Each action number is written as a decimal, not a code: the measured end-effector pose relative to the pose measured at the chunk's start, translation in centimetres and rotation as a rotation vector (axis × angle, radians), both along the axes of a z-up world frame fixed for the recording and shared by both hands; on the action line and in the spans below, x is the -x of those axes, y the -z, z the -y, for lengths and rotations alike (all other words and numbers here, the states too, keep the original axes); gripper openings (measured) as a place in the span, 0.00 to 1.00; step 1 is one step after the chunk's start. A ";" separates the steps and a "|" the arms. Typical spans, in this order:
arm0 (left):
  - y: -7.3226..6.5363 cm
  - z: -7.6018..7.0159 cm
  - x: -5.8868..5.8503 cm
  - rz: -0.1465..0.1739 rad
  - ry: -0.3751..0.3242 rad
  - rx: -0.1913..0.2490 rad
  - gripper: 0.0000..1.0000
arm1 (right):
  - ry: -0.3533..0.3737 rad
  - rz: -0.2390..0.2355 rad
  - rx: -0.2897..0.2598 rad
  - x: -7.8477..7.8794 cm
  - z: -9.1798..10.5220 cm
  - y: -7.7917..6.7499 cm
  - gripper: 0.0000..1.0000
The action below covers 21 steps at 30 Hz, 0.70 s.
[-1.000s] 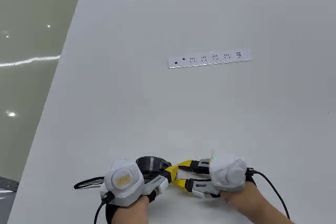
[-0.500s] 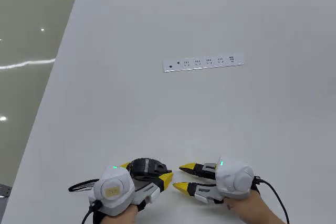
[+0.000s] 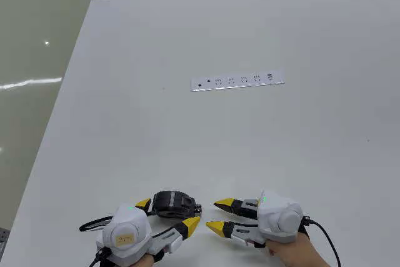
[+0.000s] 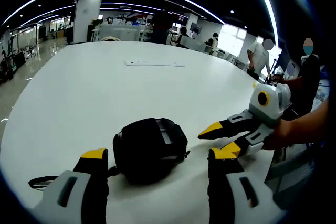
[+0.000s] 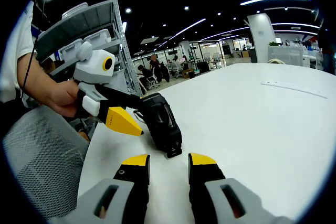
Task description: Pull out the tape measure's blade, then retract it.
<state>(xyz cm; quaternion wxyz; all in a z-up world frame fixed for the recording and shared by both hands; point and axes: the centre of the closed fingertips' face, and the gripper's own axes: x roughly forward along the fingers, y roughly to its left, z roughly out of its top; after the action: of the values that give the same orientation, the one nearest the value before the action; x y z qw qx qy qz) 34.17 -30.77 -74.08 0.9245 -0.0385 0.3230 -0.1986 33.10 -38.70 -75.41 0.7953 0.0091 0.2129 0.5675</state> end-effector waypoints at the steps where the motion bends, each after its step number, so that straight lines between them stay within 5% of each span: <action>1: -0.1 0.1 0.1 0.000 0.002 0.000 0.76 | 0.000 0.001 -0.001 0.0 0.0 -0.1 0.28; 21: -0.6 -0.3 1.4 0.017 0.071 -0.007 0.74 | 0.061 0.020 0.019 1.1 2.8 -1.3 0.30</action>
<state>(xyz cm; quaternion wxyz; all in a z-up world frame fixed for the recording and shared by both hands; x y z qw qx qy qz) 32.78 -30.44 -73.50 0.9197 -0.0220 0.3171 -0.2307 31.97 -41.52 -74.09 0.8143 0.0020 0.2099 0.5411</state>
